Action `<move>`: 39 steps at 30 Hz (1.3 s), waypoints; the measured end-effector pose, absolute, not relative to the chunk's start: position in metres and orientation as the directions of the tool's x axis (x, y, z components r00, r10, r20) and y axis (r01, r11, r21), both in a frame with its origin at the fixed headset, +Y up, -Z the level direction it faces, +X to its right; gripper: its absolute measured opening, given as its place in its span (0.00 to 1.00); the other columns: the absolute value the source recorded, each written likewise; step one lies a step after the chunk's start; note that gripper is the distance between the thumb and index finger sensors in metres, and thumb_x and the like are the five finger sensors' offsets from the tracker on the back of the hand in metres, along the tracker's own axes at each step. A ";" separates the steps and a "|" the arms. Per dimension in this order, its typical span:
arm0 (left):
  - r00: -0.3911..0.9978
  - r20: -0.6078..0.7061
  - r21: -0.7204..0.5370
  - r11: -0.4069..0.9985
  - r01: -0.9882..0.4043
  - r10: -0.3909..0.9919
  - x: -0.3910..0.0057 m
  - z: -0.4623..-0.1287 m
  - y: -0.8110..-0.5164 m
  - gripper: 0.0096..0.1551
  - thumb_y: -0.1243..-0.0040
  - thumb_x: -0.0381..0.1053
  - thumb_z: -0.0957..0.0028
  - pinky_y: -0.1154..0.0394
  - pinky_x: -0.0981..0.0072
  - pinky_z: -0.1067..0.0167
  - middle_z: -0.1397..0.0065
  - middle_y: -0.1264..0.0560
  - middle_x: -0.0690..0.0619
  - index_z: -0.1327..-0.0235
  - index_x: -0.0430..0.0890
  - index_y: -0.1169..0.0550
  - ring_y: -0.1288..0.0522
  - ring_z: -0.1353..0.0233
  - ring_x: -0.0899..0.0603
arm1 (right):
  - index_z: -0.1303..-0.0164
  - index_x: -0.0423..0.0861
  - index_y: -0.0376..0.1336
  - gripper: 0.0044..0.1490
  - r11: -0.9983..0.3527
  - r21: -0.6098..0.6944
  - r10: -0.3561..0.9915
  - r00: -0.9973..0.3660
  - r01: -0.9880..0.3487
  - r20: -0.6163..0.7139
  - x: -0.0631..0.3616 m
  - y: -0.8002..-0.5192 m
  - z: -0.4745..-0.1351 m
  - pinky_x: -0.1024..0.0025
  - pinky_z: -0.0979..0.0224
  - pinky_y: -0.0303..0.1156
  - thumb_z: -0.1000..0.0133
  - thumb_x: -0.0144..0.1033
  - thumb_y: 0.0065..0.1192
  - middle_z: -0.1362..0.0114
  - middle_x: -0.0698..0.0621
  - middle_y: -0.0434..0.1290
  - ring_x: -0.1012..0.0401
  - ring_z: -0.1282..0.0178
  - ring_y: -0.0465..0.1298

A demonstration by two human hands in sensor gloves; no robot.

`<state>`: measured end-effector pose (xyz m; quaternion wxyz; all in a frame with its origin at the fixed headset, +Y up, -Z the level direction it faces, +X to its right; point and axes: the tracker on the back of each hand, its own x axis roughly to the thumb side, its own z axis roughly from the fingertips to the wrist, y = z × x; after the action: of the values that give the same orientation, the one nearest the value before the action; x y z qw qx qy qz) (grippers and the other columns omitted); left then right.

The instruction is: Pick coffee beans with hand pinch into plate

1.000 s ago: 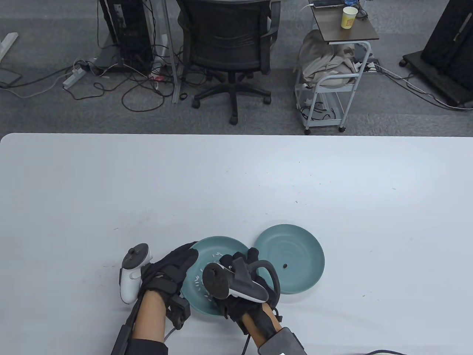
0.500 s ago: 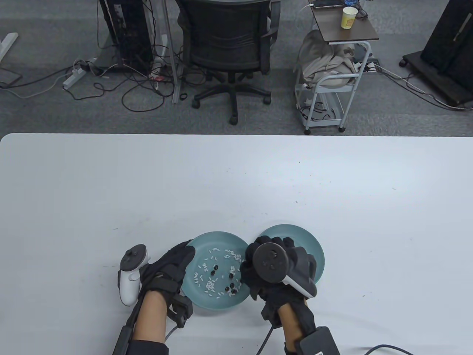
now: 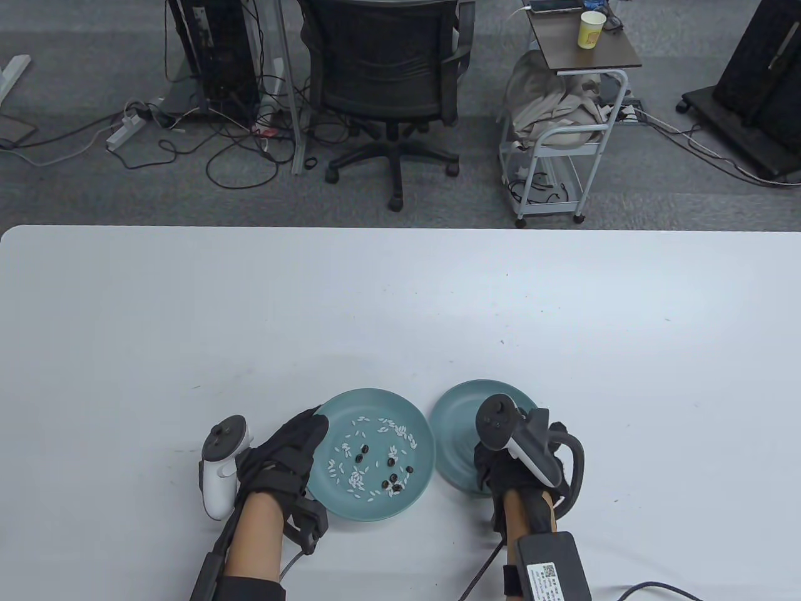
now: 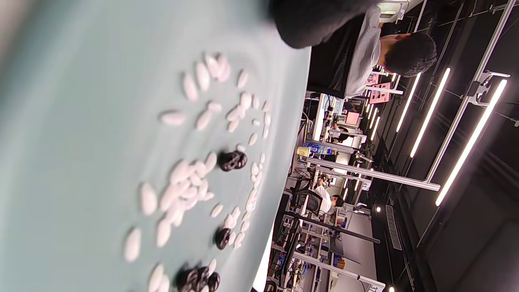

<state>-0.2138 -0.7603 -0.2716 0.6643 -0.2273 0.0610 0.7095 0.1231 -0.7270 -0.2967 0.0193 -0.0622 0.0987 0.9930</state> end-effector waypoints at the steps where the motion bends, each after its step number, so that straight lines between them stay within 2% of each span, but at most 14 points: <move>1: -0.015 -0.403 -0.216 -0.111 -0.970 0.915 -0.214 -0.272 -0.760 0.28 0.50 0.50 0.27 0.15 0.51 0.52 0.35 0.18 0.39 0.16 0.43 0.34 0.14 0.45 0.38 | 0.44 0.45 0.68 0.24 -0.978 0.208 0.001 -0.991 -0.029 -0.132 0.122 -0.729 -0.297 0.27 0.24 0.54 0.45 0.44 0.67 0.30 0.45 0.68 0.43 0.34 0.69; 7: -0.022 -0.404 -0.215 -0.118 -0.969 0.914 -0.214 -0.272 -0.761 0.28 0.50 0.50 0.27 0.15 0.51 0.51 0.34 0.18 0.39 0.16 0.43 0.35 0.14 0.45 0.38 | 0.41 0.46 0.69 0.22 -0.964 0.267 -0.050 -0.989 0.010 -0.142 0.118 -0.736 -0.299 0.26 0.24 0.53 0.43 0.40 0.66 0.28 0.44 0.68 0.44 0.33 0.70; 18: -0.033 -0.408 -0.209 -0.129 -0.969 0.912 -0.213 -0.272 -0.762 0.28 0.50 0.50 0.27 0.15 0.50 0.51 0.34 0.18 0.39 0.16 0.43 0.35 0.14 0.45 0.38 | 0.40 0.47 0.71 0.23 -0.985 0.140 0.071 -0.982 -0.097 -0.176 0.128 -0.714 -0.291 0.25 0.25 0.52 0.42 0.42 0.64 0.28 0.44 0.68 0.43 0.33 0.70; 21: -0.031 -0.406 -0.205 -0.124 -0.971 0.913 -0.214 -0.272 -0.762 0.28 0.50 0.50 0.27 0.16 0.50 0.51 0.34 0.19 0.39 0.15 0.43 0.35 0.14 0.45 0.38 | 0.39 0.47 0.70 0.24 -0.988 0.046 0.137 -0.980 -0.145 -0.144 0.125 -0.699 -0.285 0.25 0.25 0.52 0.43 0.43 0.64 0.28 0.44 0.68 0.43 0.33 0.70; 27: -0.021 -0.410 -0.211 -0.118 -0.970 0.912 -0.214 -0.273 -0.762 0.28 0.50 0.50 0.27 0.16 0.50 0.51 0.34 0.19 0.39 0.15 0.43 0.35 0.14 0.45 0.38 | 0.39 0.47 0.70 0.25 -0.977 -0.055 0.206 -0.978 -0.205 -0.017 0.102 -0.674 -0.272 0.25 0.25 0.53 0.43 0.45 0.63 0.28 0.44 0.68 0.43 0.33 0.70; 31: -0.017 -0.417 -0.193 -0.107 -0.975 0.909 -0.217 -0.271 -0.764 0.28 0.50 0.50 0.27 0.16 0.50 0.51 0.34 0.19 0.39 0.16 0.43 0.35 0.14 0.45 0.38 | 0.38 0.47 0.70 0.24 -0.978 -0.062 0.194 -0.979 -0.198 0.057 0.084 -0.667 -0.268 0.25 0.25 0.53 0.42 0.43 0.63 0.27 0.44 0.67 0.43 0.32 0.70; 34: -0.054 -0.418 -0.182 -0.142 -0.973 0.907 -0.216 -0.270 -0.763 0.28 0.50 0.50 0.27 0.16 0.50 0.51 0.34 0.19 0.39 0.15 0.43 0.35 0.14 0.45 0.38 | 0.38 0.47 0.69 0.24 -0.967 -0.037 0.250 -0.965 -0.253 0.072 0.084 -0.667 -0.268 0.25 0.25 0.53 0.42 0.42 0.62 0.27 0.44 0.67 0.43 0.32 0.69; 36: -0.038 -0.398 -0.207 -0.130 -0.970 0.917 -0.213 -0.271 -0.759 0.28 0.50 0.50 0.27 0.16 0.50 0.51 0.34 0.19 0.39 0.15 0.43 0.35 0.14 0.45 0.38 | 0.38 0.47 0.69 0.24 -0.948 -0.043 0.311 -0.948 -0.314 0.074 0.086 -0.665 -0.268 0.25 0.25 0.53 0.42 0.42 0.62 0.27 0.44 0.67 0.43 0.32 0.69; 39: -0.012 -0.378 -0.230 -0.106 -0.967 0.926 -0.209 -0.271 -0.756 0.28 0.50 0.50 0.27 0.16 0.50 0.51 0.34 0.19 0.39 0.16 0.44 0.35 0.14 0.45 0.38 | 0.38 0.47 0.69 0.24 -0.942 -0.058 0.327 -0.943 -0.331 0.071 0.090 -0.663 -0.269 0.25 0.25 0.52 0.42 0.42 0.62 0.27 0.44 0.67 0.43 0.32 0.69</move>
<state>-0.2088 -0.7555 -0.2711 0.6668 -0.2221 0.0469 0.7098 0.0897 -0.6625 -0.2693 0.1668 0.0300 -0.0343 0.9849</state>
